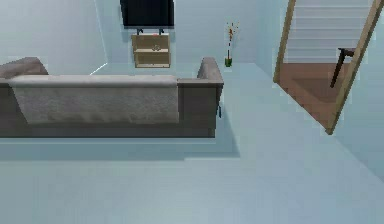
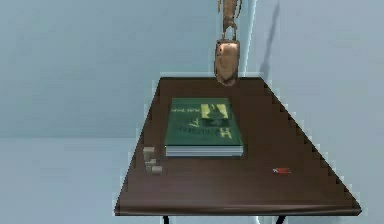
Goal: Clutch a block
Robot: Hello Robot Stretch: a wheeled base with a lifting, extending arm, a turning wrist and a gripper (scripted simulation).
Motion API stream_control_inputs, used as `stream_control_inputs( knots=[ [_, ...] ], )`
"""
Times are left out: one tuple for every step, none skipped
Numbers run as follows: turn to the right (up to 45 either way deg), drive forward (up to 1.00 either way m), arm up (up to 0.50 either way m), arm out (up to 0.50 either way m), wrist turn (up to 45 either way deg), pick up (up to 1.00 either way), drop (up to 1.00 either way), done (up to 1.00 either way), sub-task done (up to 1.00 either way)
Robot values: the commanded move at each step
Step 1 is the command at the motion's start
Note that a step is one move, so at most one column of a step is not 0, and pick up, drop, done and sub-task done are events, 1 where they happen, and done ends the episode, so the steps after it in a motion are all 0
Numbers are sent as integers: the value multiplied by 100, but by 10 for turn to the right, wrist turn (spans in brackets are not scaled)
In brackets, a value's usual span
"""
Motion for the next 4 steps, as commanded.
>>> stream_control_inputs(
  knots=[
    [0,0,50,0,0,0,0,0,0],
    [0,0,38,0,0,0,0,0,0],
    [0,0,0,16,0,0,0,0,0],
    [0,0,0,0,450,0,0,0,0]
  ],
)
